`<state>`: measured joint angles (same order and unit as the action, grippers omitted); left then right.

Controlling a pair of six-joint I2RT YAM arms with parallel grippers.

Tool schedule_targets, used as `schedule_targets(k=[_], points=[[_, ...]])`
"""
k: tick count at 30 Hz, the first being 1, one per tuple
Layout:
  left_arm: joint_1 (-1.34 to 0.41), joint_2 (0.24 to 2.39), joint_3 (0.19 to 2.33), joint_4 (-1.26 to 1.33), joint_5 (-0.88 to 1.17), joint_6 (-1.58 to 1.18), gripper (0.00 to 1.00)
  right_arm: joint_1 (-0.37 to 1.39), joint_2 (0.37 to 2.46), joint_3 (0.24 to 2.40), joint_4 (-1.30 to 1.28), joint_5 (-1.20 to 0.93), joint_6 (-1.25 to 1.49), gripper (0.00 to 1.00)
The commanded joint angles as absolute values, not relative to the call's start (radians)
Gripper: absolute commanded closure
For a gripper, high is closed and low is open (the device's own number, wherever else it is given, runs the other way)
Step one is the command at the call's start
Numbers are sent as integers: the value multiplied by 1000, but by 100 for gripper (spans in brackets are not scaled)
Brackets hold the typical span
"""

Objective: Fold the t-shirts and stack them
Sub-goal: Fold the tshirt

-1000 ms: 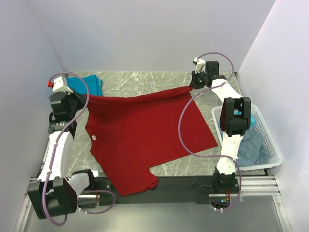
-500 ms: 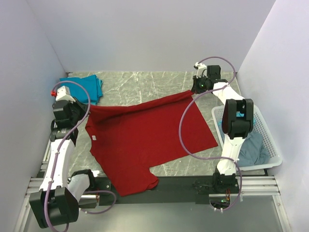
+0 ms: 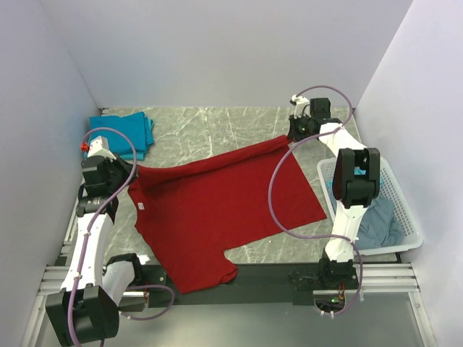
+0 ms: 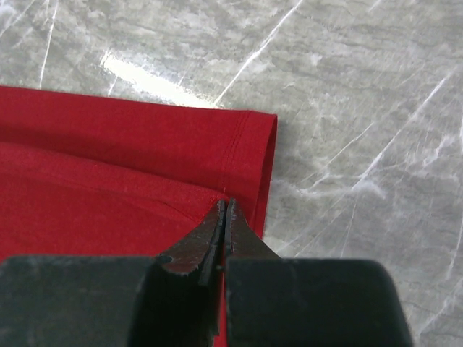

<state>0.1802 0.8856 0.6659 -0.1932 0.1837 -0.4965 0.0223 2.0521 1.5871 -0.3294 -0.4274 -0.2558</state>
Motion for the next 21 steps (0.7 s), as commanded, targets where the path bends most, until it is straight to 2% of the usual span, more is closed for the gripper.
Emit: schedule_targets(k=[1, 9, 12, 18, 19, 21], points=[[184, 867, 661, -183, 212, -515, 100, 14, 2046, 1624, -341, -400, -279, 100], [186, 861, 657, -201, 235, -515, 100, 12, 2065, 1634, -396, -382, -319, 99], [186, 871, 655, -215, 264, -520, 100, 12, 2066, 1631, -414, -354, -334, 94], [186, 877, 644, -256, 353, -541, 99, 12, 2008, 1592, -399, -258, -318, 67], [186, 879, 643, -264, 377, -543, 99, 12, 1994, 1588, -396, -252, -314, 58], [186, 882, 640, -278, 390, -552, 99, 12, 1959, 1582, -399, -259, -308, 53]])
